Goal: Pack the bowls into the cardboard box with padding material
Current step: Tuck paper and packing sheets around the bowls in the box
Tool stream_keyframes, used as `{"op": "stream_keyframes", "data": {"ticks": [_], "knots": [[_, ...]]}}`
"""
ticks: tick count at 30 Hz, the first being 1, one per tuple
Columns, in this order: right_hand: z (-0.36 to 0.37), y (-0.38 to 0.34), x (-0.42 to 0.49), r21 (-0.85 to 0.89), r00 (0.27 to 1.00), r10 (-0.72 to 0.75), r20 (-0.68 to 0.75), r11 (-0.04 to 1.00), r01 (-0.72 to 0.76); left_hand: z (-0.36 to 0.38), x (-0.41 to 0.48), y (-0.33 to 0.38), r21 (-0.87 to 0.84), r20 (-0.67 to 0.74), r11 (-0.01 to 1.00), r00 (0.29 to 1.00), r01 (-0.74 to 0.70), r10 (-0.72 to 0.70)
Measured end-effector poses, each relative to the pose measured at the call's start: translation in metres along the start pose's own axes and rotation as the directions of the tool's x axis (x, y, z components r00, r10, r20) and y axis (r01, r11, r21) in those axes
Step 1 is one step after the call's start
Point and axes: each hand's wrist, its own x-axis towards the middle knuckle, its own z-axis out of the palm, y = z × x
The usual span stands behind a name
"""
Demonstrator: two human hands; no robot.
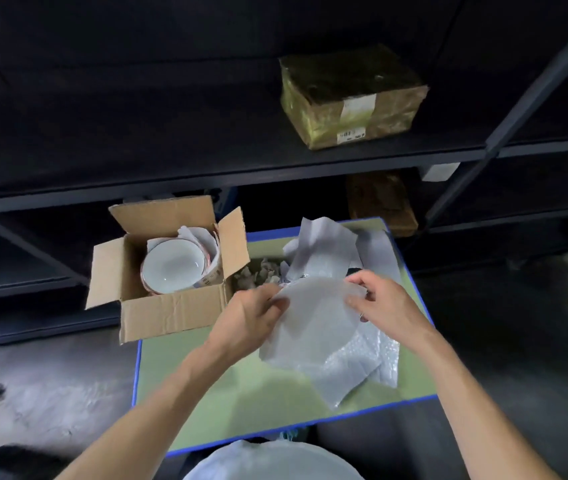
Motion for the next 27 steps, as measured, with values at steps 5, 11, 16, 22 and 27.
{"op": "stream_keyframes", "data": {"ticks": [5, 11, 16, 22, 27], "knots": [[0.039, -0.059, 0.020, -0.046, 0.992, -0.097, -0.076, 0.995, 0.093, -0.060, -0.017, -0.028, -0.042, -0.158, 0.991, 0.979, 0.125, -0.130], [0.090, -0.129, 0.036, -0.001, 0.977, -0.213, -0.025, 0.977, 0.213, -0.123, -0.051, -0.070, -0.096, -0.310, 0.958, 0.907, 0.269, -0.286], [0.132, -0.166, 0.046, -0.102, 0.973, -0.229, 0.028, 0.968, 0.231, -0.170, -0.074, -0.097, -0.133, -0.422, 0.926, 0.825, 0.354, -0.377], [0.175, -0.198, 0.052, -0.165, 0.942, -0.320, 0.099, 0.928, 0.333, -0.219, -0.081, -0.110, -0.061, -0.498, 0.925, 0.792, 0.375, -0.354], [0.197, -0.210, 0.062, -0.221, 0.922, -0.354, 0.157, 0.897, 0.382, -0.245, -0.060, -0.107, 0.140, -0.441, 0.894, 0.836, 0.425, -0.328]]}}
